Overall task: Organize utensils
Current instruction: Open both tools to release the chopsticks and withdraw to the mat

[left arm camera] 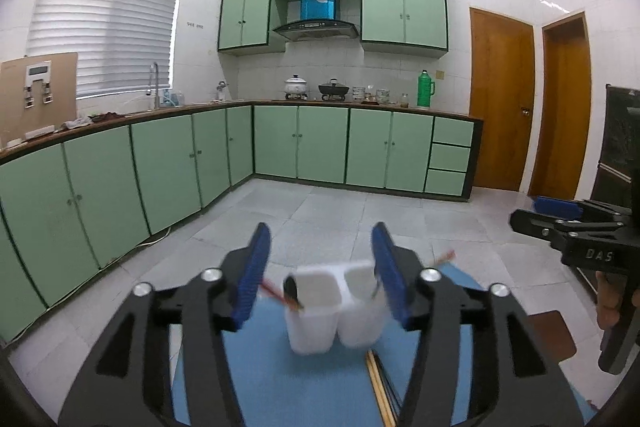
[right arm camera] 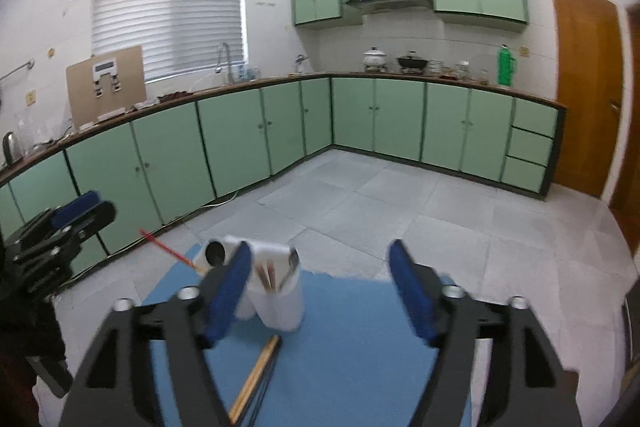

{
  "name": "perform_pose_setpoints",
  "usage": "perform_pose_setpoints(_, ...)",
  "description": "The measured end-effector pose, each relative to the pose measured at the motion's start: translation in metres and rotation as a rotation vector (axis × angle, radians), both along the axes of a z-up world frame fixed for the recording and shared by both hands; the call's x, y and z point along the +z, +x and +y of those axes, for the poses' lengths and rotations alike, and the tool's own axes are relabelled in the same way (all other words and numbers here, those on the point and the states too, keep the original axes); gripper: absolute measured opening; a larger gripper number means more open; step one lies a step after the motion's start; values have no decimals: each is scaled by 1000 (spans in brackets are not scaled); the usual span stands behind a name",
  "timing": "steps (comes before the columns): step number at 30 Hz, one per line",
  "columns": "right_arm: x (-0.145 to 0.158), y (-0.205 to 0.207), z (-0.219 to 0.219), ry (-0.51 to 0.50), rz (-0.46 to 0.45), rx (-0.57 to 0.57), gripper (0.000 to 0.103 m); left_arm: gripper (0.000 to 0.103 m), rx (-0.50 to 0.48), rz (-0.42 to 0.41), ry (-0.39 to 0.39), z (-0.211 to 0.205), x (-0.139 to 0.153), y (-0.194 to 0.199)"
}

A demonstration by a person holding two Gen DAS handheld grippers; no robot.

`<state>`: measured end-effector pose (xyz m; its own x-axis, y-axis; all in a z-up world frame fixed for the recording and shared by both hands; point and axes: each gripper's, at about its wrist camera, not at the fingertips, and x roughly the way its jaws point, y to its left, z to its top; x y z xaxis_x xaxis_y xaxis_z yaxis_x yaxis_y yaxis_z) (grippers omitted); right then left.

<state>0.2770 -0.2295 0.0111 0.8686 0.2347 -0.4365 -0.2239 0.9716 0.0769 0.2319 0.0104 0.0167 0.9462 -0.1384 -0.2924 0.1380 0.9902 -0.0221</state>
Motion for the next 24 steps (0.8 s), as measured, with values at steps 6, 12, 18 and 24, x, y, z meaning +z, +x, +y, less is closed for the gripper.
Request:
perform_pose_setpoints(6, -59, -58, -7, 34, 39, -62, 94, 68, 28, 61, 8, -3, -59, -51)
perform_pose_setpoints(12, -121, -91, 7, 6, 124, -65, 94, 68, 31, 195, 15, -2, -120, -72)
perform_pose_setpoints(18, -165, -102, 23, 0, 202, -50, 91, 69, 45, 262, 29, 1, -160, -85)
perform_pose_setpoints(24, -191, -114, 42, -55, 262, -29, 81, 70, 61, 342, 54, 6, -183, -89)
